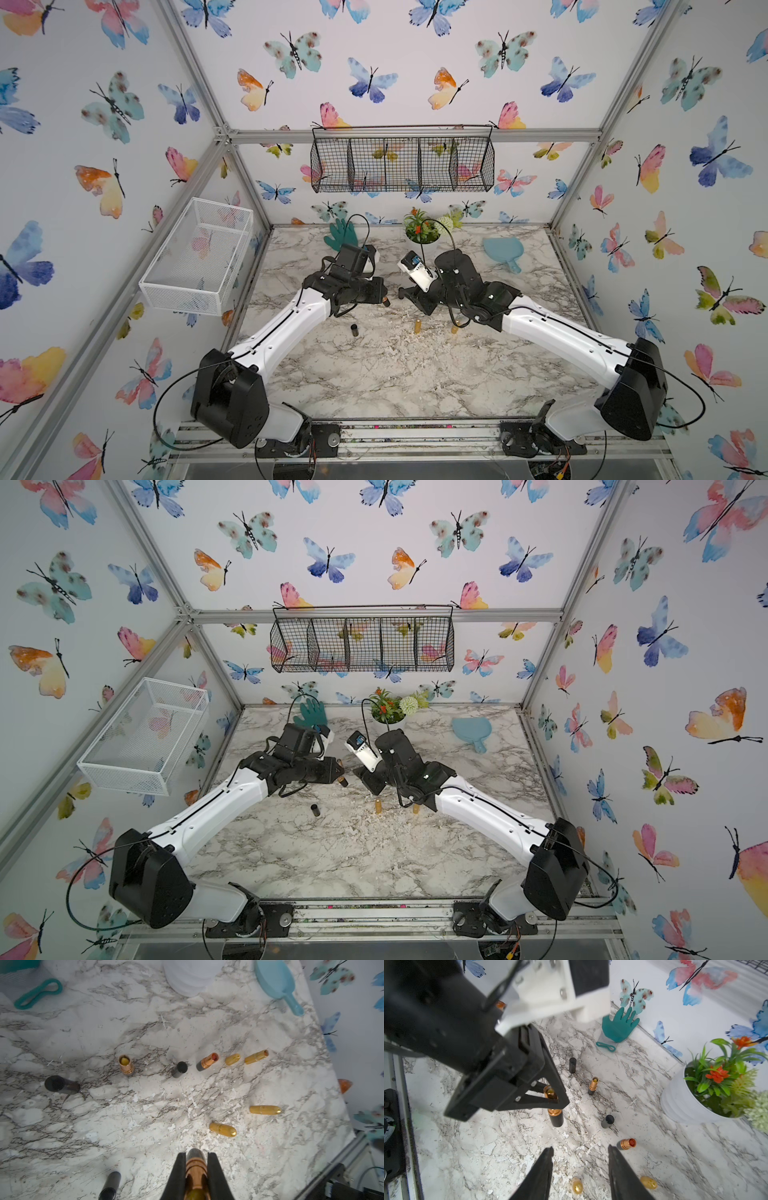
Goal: Open the lipstick cap
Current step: Place the lipstick at the center of the board.
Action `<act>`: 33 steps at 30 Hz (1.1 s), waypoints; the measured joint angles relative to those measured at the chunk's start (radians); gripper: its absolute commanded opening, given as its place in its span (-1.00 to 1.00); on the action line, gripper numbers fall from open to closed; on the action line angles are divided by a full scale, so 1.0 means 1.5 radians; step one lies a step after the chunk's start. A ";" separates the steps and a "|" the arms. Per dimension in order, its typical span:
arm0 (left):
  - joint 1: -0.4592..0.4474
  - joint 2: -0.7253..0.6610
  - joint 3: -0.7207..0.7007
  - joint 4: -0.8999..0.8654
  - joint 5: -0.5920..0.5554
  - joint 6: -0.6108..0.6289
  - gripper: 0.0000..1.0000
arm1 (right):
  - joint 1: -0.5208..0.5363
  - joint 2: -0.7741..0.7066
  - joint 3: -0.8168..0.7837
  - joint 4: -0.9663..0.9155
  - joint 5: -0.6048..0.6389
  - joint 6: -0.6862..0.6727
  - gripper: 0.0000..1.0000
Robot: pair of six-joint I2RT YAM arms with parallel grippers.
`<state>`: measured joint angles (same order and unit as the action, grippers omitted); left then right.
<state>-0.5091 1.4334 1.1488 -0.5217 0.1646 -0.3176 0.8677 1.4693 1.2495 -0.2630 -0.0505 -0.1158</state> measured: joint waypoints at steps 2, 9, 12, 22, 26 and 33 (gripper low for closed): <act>-0.005 0.008 -0.028 0.008 -0.040 0.005 -0.72 | 0.000 0.000 0.002 0.000 0.008 0.003 -0.09; -0.011 0.010 -0.136 0.061 -0.096 0.010 -0.70 | 0.000 0.001 0.002 0.000 0.020 0.010 -0.09; -0.019 0.010 -0.161 0.087 -0.097 0.009 -0.69 | 0.000 0.003 0.002 0.000 0.022 0.011 -0.09; -0.048 0.015 -0.184 0.121 -0.113 -0.002 -0.65 | 0.000 0.016 0.002 0.000 0.022 0.012 -0.09; -0.063 0.031 -0.184 0.123 -0.130 -0.003 -0.64 | 0.000 0.016 0.002 0.000 0.022 0.012 -0.09; -0.078 0.055 -0.184 0.121 -0.152 -0.003 -0.56 | 0.000 0.016 0.002 0.000 0.025 0.012 -0.09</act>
<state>-0.6258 1.5162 0.8730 -0.3405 -0.0628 -0.3218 0.8677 1.4929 1.2518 -0.2626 -0.0135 -0.0978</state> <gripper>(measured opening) 0.197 0.453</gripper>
